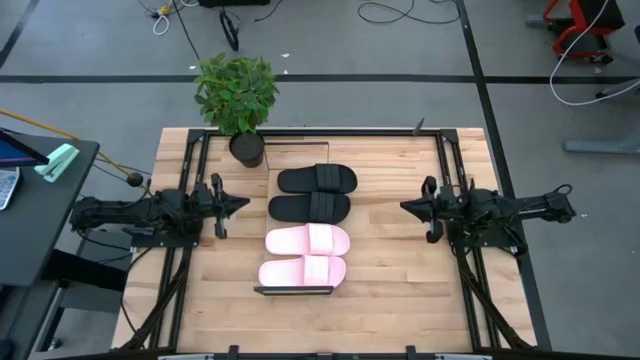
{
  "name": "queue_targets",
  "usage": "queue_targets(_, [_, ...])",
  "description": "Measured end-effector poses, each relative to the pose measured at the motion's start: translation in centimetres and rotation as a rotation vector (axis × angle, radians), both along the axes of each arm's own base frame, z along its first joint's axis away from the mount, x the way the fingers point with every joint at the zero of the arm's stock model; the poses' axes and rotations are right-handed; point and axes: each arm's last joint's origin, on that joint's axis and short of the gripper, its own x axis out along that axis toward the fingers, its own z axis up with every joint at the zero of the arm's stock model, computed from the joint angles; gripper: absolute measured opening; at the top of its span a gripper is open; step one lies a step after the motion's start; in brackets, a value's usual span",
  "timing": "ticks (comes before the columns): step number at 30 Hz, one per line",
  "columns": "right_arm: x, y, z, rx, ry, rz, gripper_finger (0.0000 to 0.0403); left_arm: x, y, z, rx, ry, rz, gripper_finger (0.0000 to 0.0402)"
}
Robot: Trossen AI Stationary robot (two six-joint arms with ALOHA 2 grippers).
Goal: Pick and place slides into the shelf
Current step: Return to Home Position
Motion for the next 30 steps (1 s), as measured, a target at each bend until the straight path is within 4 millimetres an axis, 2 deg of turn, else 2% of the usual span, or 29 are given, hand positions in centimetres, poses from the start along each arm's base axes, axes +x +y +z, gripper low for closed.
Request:
queue_targets(7, [-0.1,0.1,0.8,-0.037,-0.081,0.053,0.0,0.0,0.2,0.0,0.0,0.001,0.024,0.0011])
queue_targets(14, [0.1,-0.3,-0.2,-0.056,0.025,0.038,0.0,0.0,0.2,0.0,0.001,0.002,0.025,0.001])
queue_targets(30, [0.3,-0.3,-0.8,-0.078,0.09,0.127,0.0,0.1,0.0,-0.2,0.02,0.027,-0.053,0.0005])
